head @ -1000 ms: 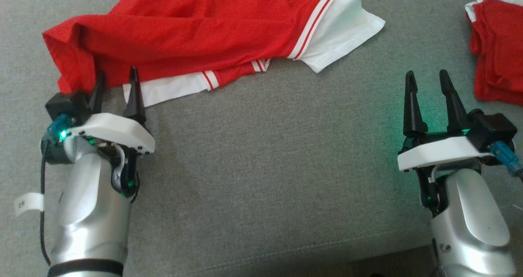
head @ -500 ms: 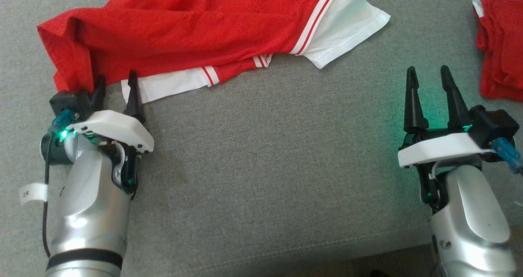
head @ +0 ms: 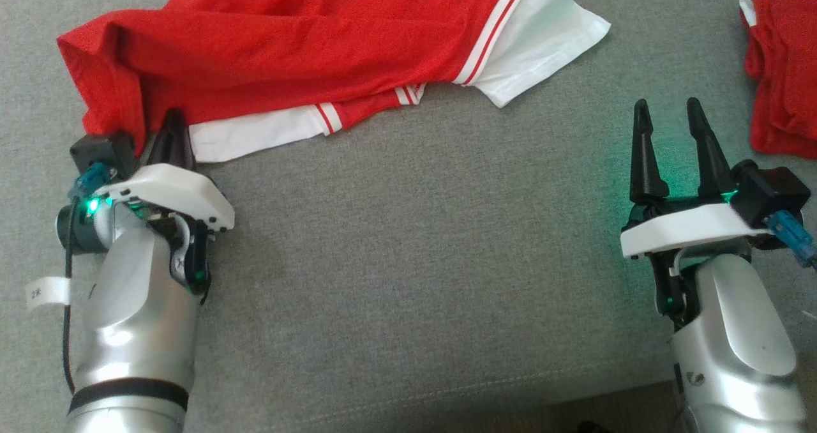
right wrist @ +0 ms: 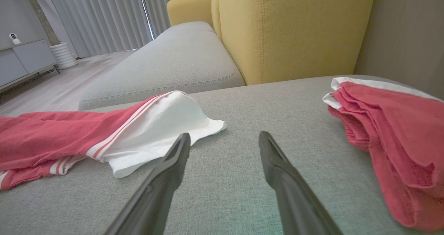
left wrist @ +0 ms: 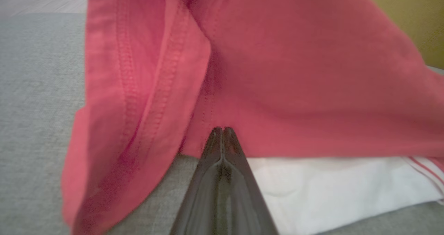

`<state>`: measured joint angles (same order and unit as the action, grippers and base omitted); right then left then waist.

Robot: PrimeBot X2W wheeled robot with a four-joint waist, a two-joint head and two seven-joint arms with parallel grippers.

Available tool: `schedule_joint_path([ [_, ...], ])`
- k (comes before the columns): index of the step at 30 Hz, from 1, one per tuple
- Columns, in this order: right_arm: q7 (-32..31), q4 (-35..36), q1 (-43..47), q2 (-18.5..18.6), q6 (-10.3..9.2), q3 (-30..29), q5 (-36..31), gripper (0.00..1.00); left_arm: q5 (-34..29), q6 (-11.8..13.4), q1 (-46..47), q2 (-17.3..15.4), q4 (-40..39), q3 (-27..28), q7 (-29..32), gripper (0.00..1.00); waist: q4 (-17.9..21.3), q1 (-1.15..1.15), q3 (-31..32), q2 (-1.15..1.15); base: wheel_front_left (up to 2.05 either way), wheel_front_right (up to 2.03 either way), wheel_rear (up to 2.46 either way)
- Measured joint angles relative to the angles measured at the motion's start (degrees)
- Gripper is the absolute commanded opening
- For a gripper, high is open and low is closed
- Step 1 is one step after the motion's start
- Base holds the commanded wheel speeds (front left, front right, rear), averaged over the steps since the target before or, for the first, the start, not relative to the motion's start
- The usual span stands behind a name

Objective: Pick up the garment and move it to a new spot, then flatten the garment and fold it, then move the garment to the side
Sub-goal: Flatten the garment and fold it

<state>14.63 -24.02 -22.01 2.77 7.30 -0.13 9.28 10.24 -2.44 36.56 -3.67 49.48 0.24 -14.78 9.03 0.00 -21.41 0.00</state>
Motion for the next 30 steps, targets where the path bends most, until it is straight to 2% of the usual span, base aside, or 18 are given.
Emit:
schedule_joint_path([
  [12,0.0,-0.88,0.02,0.0,0.0,-0.24,0.31,1.0,-0.58,-0.11,-1.3,0.12,0.3,-0.54,0.08,0.0,-1.21,0.0,1.96,0.0,0.0,0.0,0.0],
  [17,0.0,-1.58,0.23,0.0,0.0,-0.26,0.32,1.0,-0.6,-0.14,-2.53,0.27,-2.68,-0.81,0.07,0.0,-1.5,0.0,3.74,0.0,0.0,0.0,0.0],
  [23,0.0,-2.25,1.63,0.0,0.0,-0.71,0.32,1.0,-0.89,0.03,-7.61,0.92,-7.28,-1.11,0.08,0.0,-2.17,0.0,7.33,0.0,0.0,0.0,0.0],
  [30,0.0,-3.56,5.32,0.0,0.0,-1.08,0.31,1.0,-0.84,1.54,-16.6,1.56,-12.17,-1.31,0.08,0.0,-3.46,0.0,12.6,0.0,0.0,0.0,0.0],
])
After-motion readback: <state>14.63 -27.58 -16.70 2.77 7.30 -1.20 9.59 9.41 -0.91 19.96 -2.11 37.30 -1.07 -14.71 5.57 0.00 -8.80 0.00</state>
